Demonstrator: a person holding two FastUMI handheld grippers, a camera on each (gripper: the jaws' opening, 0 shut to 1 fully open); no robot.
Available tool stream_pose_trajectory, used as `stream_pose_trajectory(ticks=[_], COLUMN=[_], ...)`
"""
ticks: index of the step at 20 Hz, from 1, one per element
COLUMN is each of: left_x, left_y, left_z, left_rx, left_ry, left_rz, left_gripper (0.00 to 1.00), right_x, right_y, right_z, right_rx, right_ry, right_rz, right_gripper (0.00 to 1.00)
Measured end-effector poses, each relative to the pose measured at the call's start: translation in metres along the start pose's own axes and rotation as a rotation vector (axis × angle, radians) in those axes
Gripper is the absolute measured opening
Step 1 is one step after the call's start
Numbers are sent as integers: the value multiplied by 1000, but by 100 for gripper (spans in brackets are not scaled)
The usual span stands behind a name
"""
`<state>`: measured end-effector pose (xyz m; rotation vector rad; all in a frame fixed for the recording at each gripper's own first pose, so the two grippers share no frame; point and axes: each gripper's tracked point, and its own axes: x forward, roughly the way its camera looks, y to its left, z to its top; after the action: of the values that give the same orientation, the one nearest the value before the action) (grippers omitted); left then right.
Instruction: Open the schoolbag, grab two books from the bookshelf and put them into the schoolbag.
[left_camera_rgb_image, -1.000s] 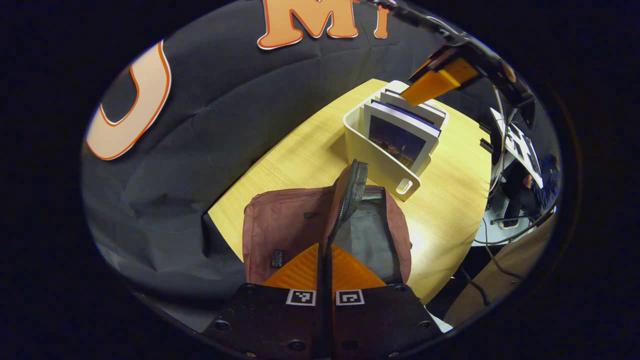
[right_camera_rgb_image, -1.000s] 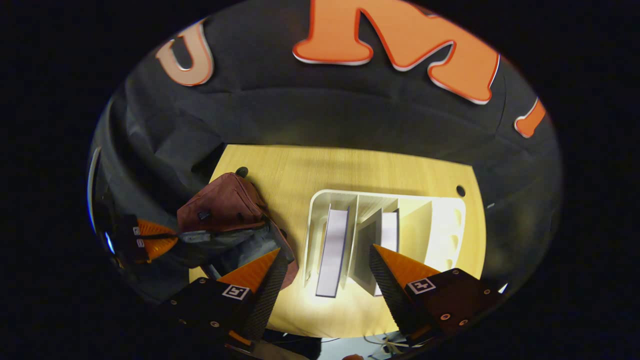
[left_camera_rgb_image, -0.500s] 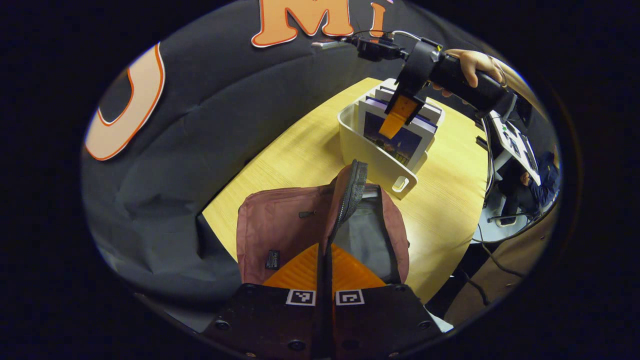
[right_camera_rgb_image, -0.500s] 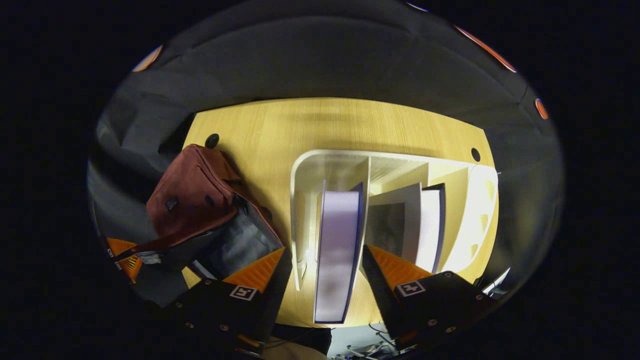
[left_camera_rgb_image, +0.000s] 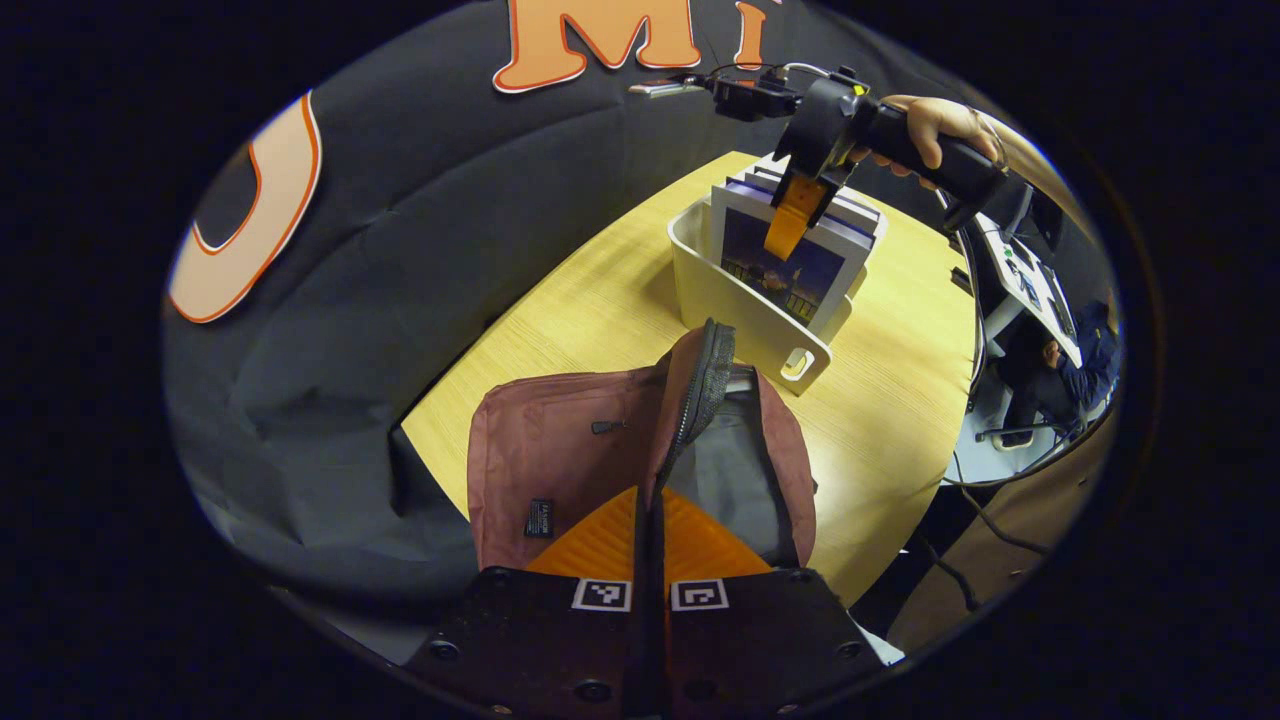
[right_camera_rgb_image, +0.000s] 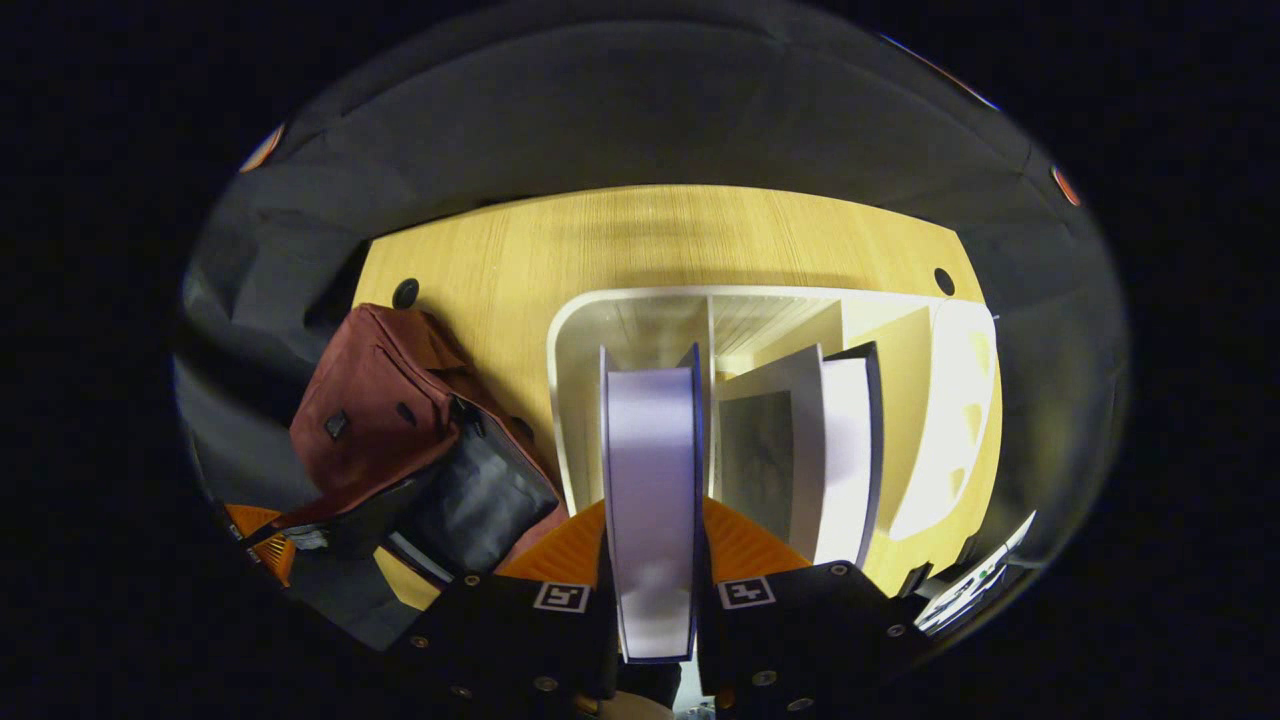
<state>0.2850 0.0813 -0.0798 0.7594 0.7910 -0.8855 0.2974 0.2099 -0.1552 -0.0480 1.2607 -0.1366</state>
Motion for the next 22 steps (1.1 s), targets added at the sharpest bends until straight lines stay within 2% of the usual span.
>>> stream_pose_trajectory(ticks=[1, 4, 9, 14, 18, 22], left_x=[0, -11, -18, -24, -27, -34], left_y=[2, 3, 4, 5, 0, 1], left_z=[0, 4, 6, 5, 8, 13], left_rx=[4, 12, 13, 26, 63, 82], left_ry=[-1, -11, -27, -34, -22, -29], left_rz=[9, 25, 34, 48, 54, 70], left_gripper=[0, 0, 1, 0, 1, 0], right_x=[-9, -47, -133, -199, -211, -159], right_y=[-3, -9, -14, -19, -5, 15], right_z=[2, 7, 7, -37, -89, -137], right_rx=[2, -3, 42, 117, 247, 376], right_ry=[-15, -77, -209, -343, -419, -393], right_rz=[2, 13, 110, 247, 435, 579], right_gripper=[32, 32, 31, 31, 31, 31])
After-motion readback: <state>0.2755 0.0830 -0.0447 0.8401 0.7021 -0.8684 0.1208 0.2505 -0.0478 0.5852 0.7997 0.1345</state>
